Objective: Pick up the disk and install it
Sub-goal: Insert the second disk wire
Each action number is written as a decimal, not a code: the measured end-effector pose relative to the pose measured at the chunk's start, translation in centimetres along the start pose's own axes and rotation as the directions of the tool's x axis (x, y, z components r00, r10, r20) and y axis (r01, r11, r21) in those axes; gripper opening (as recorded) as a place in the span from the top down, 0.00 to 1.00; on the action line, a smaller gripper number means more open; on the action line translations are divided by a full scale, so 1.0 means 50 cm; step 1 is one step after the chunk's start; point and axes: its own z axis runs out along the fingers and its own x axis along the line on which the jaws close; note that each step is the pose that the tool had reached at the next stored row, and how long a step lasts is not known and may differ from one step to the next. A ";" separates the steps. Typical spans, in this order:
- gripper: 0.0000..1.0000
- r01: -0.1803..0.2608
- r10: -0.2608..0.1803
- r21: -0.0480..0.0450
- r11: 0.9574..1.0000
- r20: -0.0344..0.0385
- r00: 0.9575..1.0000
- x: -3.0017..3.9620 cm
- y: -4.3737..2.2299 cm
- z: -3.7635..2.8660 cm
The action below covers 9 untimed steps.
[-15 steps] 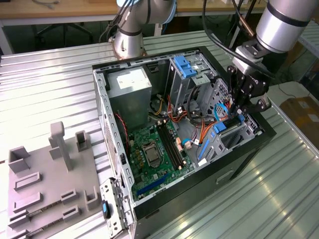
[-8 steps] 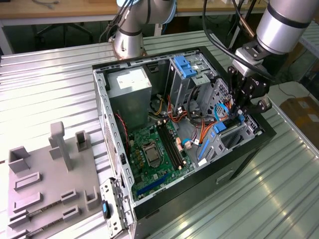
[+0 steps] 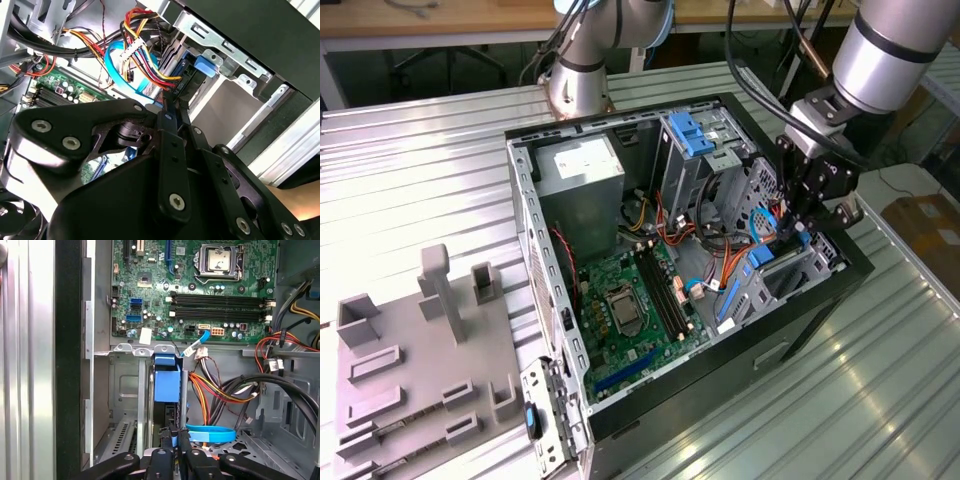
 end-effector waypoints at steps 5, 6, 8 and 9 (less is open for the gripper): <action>0.84 0.001 -0.001 0.001 1.000 0.003 1.000 0.000 0.000 0.004; 0.84 0.001 -0.001 0.001 1.000 0.003 1.000 0.000 0.000 0.004; 0.84 0.001 -0.001 0.001 1.000 0.003 1.000 0.000 0.000 0.005; 0.84 0.002 -0.002 0.001 1.000 0.003 1.000 0.000 0.000 0.005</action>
